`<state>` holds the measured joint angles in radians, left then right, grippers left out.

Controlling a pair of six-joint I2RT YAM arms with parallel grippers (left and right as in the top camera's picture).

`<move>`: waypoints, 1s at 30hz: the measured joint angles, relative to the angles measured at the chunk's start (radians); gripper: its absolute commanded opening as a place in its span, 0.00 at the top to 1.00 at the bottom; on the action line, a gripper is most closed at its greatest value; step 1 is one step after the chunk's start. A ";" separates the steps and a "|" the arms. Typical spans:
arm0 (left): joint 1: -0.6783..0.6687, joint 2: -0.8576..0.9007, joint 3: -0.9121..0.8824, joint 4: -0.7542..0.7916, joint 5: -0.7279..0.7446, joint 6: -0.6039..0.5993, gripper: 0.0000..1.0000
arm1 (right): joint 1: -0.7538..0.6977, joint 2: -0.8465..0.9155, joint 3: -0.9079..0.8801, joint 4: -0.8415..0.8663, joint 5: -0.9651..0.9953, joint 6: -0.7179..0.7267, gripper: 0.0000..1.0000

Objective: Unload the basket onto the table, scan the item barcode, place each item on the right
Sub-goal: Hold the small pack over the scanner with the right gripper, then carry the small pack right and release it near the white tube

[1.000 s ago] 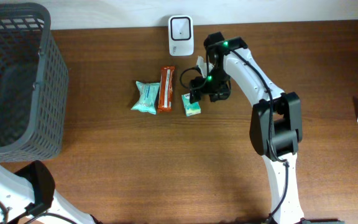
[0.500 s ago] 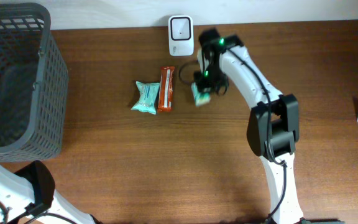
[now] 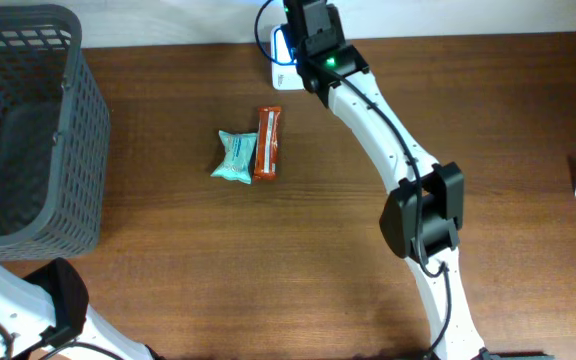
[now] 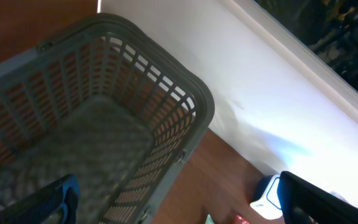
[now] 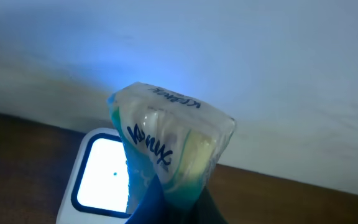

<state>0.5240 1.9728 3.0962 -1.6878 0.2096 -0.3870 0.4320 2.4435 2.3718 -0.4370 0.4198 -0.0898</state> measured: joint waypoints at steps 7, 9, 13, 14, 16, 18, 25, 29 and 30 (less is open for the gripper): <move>0.000 0.000 0.000 0.000 0.000 0.000 0.01 | -0.056 0.018 -0.001 -0.198 0.103 0.046 0.96; 0.000 0.000 0.000 0.000 0.000 0.000 0.01 | -0.145 -0.014 0.000 -0.361 0.167 0.106 0.96; 0.000 0.000 0.000 0.000 0.000 0.000 0.01 | -0.443 -0.041 0.002 -0.657 0.237 0.220 0.96; 0.000 0.000 0.000 0.000 0.000 0.000 0.01 | -0.517 -0.041 0.000 -0.698 0.247 0.242 0.96; 0.000 0.000 0.000 0.000 0.000 0.000 0.01 | -0.668 -0.041 0.000 -0.749 0.231 0.278 0.95; 0.000 0.000 0.000 0.000 0.000 0.000 0.01 | -0.740 -0.041 0.000 -0.761 0.161 0.288 0.92; 0.000 0.000 0.000 0.000 0.000 0.000 0.01 | -0.946 -0.041 0.000 -0.842 0.038 0.321 0.34; 0.000 0.000 0.000 0.000 0.000 0.000 0.01 | -0.956 -0.054 0.000 -0.927 -0.015 0.327 0.32; 0.000 0.000 0.000 0.000 0.000 0.000 0.01 | -0.949 -0.072 0.000 -0.951 -0.075 0.327 0.32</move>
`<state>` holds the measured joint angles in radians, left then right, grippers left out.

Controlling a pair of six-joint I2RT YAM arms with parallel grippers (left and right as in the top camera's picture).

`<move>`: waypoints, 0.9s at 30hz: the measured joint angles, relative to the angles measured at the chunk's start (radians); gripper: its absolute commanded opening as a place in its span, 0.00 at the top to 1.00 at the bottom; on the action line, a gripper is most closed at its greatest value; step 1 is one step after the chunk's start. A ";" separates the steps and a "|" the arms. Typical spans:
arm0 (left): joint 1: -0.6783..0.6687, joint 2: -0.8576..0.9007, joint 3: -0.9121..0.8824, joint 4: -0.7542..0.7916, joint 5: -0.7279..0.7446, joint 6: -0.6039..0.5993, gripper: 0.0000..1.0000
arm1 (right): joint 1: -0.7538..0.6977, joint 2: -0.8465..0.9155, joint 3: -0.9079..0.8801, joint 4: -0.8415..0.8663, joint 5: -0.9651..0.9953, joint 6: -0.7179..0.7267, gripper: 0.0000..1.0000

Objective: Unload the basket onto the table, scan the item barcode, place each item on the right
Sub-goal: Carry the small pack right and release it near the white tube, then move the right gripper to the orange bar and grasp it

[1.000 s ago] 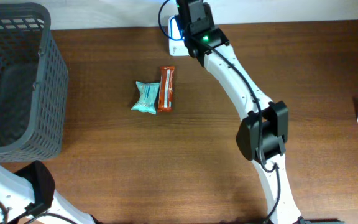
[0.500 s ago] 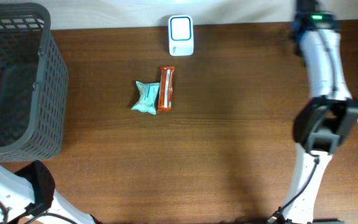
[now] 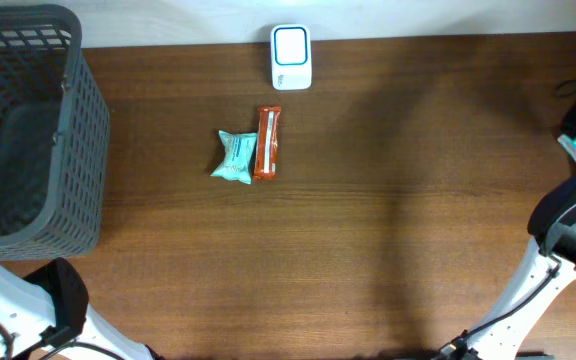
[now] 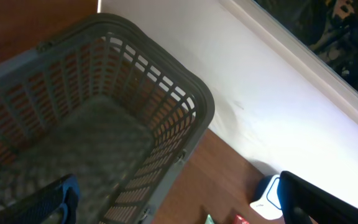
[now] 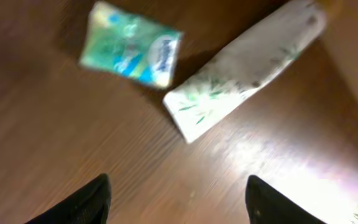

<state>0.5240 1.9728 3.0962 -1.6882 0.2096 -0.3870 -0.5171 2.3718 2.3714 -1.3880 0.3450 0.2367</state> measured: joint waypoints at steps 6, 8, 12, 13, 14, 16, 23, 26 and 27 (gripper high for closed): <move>0.000 0.000 0.000 0.000 0.000 0.000 0.01 | 0.263 -0.215 0.001 -0.082 -0.533 0.048 0.01; 0.000 0.000 0.000 0.000 0.000 0.000 0.01 | 0.359 -0.217 0.001 -0.083 -0.598 0.051 0.01; 0.000 0.000 0.000 0.000 0.000 0.000 0.01 | 0.563 -0.209 0.000 -0.085 -0.655 0.052 0.01; 0.000 0.000 0.000 0.000 0.000 0.000 0.01 | 0.605 -0.209 0.000 -0.085 -0.654 0.053 0.01; 0.000 0.000 0.000 0.000 0.000 0.000 0.01 | 0.636 -0.209 0.000 -0.085 -0.653 0.052 0.01; 0.000 0.000 0.000 0.000 0.000 0.000 0.01 | 0.689 -0.209 0.000 -0.082 -0.653 0.052 0.01; 0.000 0.000 0.000 0.000 0.000 0.000 0.01 | 0.738 -0.209 0.000 -0.042 -0.653 0.052 0.01; 0.000 0.000 0.000 0.000 0.000 0.000 0.01 | 0.743 -0.209 0.000 -0.038 -0.653 0.053 0.01; 0.000 0.000 0.000 0.000 0.000 0.000 0.01 | 0.743 -0.209 0.000 -0.032 -0.653 0.053 0.01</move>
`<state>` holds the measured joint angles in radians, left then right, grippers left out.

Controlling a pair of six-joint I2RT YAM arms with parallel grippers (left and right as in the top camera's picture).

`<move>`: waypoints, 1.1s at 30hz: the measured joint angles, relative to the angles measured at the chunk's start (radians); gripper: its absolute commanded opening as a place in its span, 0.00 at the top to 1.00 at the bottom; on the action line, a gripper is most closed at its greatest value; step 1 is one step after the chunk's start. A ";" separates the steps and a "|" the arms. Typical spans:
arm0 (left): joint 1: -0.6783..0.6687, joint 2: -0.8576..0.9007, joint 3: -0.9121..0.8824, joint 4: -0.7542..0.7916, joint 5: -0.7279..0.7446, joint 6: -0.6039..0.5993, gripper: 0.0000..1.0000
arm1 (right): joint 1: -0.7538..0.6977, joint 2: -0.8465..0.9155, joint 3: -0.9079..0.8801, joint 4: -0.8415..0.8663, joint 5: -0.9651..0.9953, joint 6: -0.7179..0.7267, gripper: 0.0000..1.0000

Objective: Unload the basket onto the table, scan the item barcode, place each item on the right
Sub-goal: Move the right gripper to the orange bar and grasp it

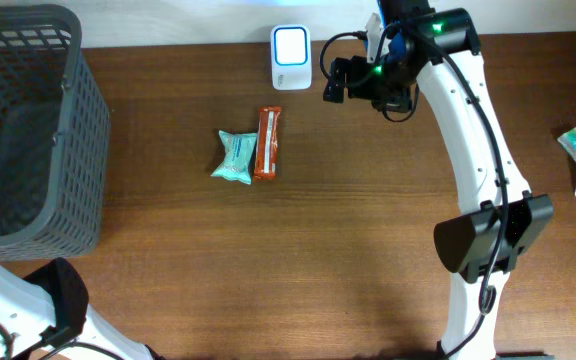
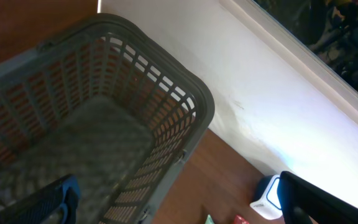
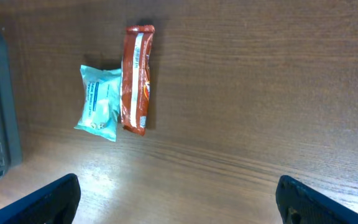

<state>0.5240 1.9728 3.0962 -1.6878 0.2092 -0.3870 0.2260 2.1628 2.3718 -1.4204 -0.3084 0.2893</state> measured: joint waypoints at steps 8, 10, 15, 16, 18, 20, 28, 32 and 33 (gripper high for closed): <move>0.000 0.000 0.000 0.000 0.000 0.000 0.01 | 0.025 0.000 0.000 0.024 0.000 0.000 0.12; 0.000 0.000 0.000 0.000 0.000 0.000 0.01 | 0.039 0.005 0.000 0.046 0.000 0.002 0.15; 0.000 0.000 0.000 0.000 0.000 0.000 0.01 | 0.115 0.109 0.000 0.172 0.000 0.003 0.16; 0.000 0.000 0.000 0.000 0.000 0.000 0.01 | 0.137 0.140 0.000 0.206 0.000 0.003 0.16; 0.000 0.000 0.000 0.000 0.000 0.000 0.01 | 0.168 0.196 0.000 0.256 0.000 0.031 0.16; 0.000 0.000 0.000 0.000 0.000 0.000 0.01 | 0.176 0.240 0.000 0.289 0.000 0.061 0.16; 0.000 0.000 0.000 0.000 0.000 0.000 0.01 | 0.184 0.412 0.000 0.370 -0.045 0.103 0.34; 0.000 0.000 0.000 0.000 0.000 0.000 0.01 | 0.194 0.436 0.000 0.379 -0.050 0.121 0.34; 0.000 0.000 0.000 0.000 0.000 0.000 0.01 | 0.197 0.442 0.000 0.384 -0.050 0.126 0.34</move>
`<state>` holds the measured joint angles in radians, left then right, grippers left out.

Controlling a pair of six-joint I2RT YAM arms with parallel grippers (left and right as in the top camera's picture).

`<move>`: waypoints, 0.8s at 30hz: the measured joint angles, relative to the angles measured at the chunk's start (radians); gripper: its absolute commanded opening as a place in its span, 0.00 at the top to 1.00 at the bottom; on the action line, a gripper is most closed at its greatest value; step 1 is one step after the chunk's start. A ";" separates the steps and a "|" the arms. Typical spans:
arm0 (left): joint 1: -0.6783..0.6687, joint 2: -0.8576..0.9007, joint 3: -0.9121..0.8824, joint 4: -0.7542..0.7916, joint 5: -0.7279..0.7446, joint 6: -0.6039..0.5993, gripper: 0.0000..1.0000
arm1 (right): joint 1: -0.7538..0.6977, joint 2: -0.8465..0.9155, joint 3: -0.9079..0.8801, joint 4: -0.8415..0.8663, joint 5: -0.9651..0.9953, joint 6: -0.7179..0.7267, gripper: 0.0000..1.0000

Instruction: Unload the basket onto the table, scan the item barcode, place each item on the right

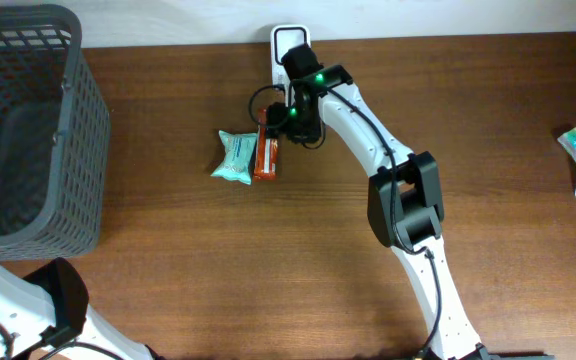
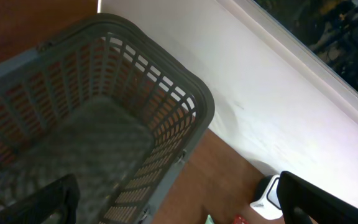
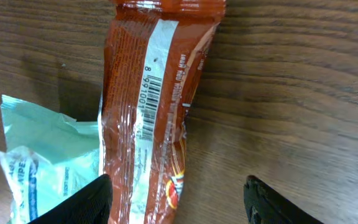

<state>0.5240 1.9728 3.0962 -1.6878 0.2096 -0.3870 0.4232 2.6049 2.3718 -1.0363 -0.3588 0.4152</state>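
A red-orange snack bar (image 3: 148, 106) lies on the table with its barcode facing up; from overhead the bar (image 1: 267, 152) sits below the white scanner (image 1: 288, 40). My right gripper (image 3: 179, 202) hangs open low over the bar, one finger on each side, nothing gripped. Overhead, that gripper (image 1: 282, 124) sits at the bar's upper end. A teal tissue packet (image 1: 235, 157) touches the bar's left side. My left gripper (image 2: 179, 208) is open above the basket (image 2: 104, 137).
The grey basket (image 1: 28, 130) fills the table's left end. At the far right edge lie a small teal packet and a white packet. The right arm crosses the table from the front to the scanner.
My right gripper was high beside the scanner, seeing both packets from afar. Now it is low and close over the red bar, still open. The left arm has not moved.
My right gripper held a tissue packet up at the lit scanner. Then it was open at the table's far right, with that packet lying beside a white one. Then it was back near the scanner, and now sits over the red bar.
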 measured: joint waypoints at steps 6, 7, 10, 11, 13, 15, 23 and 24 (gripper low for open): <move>0.000 0.000 0.000 0.000 0.000 0.000 0.01 | 0.038 0.028 0.000 0.029 -0.010 0.020 0.81; 0.000 0.000 0.000 0.000 0.000 0.000 0.01 | 0.042 0.032 0.000 0.032 -0.010 0.030 0.96; 0.000 0.000 0.000 0.000 0.000 0.000 0.01 | 0.044 0.039 0.000 0.047 -0.013 0.037 0.96; 0.000 0.000 0.000 0.000 0.000 0.000 0.01 | 0.044 0.039 0.000 0.046 -0.013 0.035 0.96; 0.000 0.000 0.000 0.000 0.000 0.000 0.01 | 0.042 0.043 0.038 -0.034 0.038 0.031 0.96; 0.000 0.000 0.000 0.000 0.000 0.000 0.01 | 0.039 0.052 0.147 -0.203 0.169 -0.005 0.96; 0.000 0.000 0.000 0.000 0.000 0.000 0.01 | 0.029 0.051 0.465 -0.657 0.802 -0.081 0.96; 0.000 0.000 0.000 0.000 0.000 0.000 0.01 | 0.029 0.051 0.435 -0.655 0.836 -0.079 0.96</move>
<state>0.5240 1.9728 3.0962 -1.6875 0.2092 -0.3870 0.4522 2.6564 2.8063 -1.6909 0.4770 0.3363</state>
